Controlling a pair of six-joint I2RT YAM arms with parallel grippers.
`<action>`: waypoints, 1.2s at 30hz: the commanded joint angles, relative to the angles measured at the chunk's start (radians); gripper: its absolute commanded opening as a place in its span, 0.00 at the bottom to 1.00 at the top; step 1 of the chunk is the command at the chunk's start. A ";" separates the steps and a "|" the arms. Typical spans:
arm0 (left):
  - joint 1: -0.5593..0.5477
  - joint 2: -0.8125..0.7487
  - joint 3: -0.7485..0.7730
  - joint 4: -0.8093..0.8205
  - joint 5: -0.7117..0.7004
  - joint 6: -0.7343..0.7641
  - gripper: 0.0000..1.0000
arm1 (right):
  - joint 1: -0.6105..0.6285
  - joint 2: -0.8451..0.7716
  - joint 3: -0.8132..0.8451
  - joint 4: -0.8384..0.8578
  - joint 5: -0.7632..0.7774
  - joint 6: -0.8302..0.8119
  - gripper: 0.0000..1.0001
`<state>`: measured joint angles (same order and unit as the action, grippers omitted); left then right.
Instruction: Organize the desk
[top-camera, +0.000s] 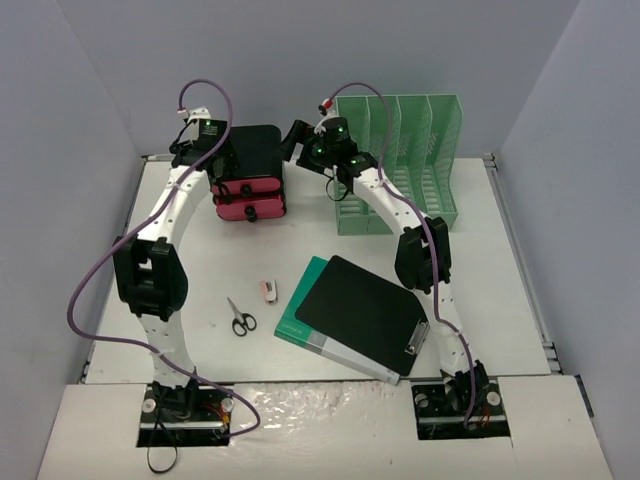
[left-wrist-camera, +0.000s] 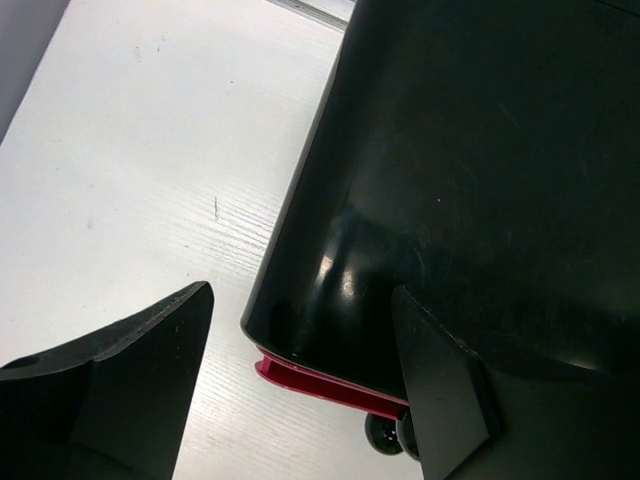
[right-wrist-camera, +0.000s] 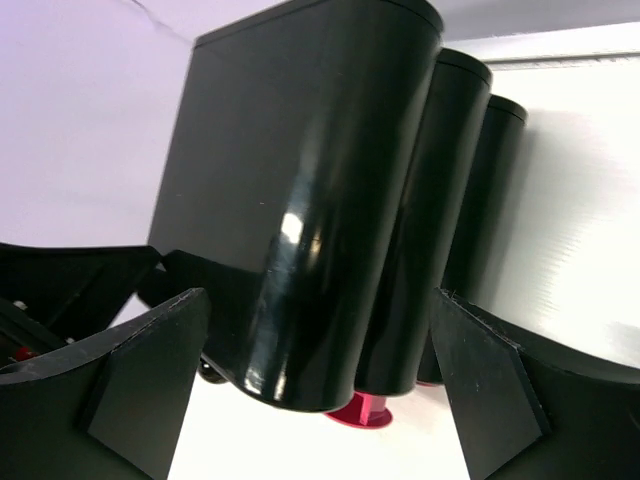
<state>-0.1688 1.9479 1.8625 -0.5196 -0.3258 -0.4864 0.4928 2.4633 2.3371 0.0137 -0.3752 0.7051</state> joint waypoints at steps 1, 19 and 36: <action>0.007 -0.053 -0.072 -0.095 0.067 0.008 0.69 | -0.010 -0.015 0.014 0.139 -0.091 0.048 0.88; 0.015 -0.286 -0.289 0.029 0.209 -0.043 0.81 | 0.010 0.024 -0.033 0.175 -0.193 0.103 0.88; 0.006 -0.406 -0.534 0.254 0.465 -0.063 0.79 | 0.012 0.035 -0.039 0.175 -0.205 0.093 0.88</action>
<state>-0.1616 1.5764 1.3507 -0.3764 0.0417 -0.5331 0.4934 2.5278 2.2868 0.1383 -0.5434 0.8074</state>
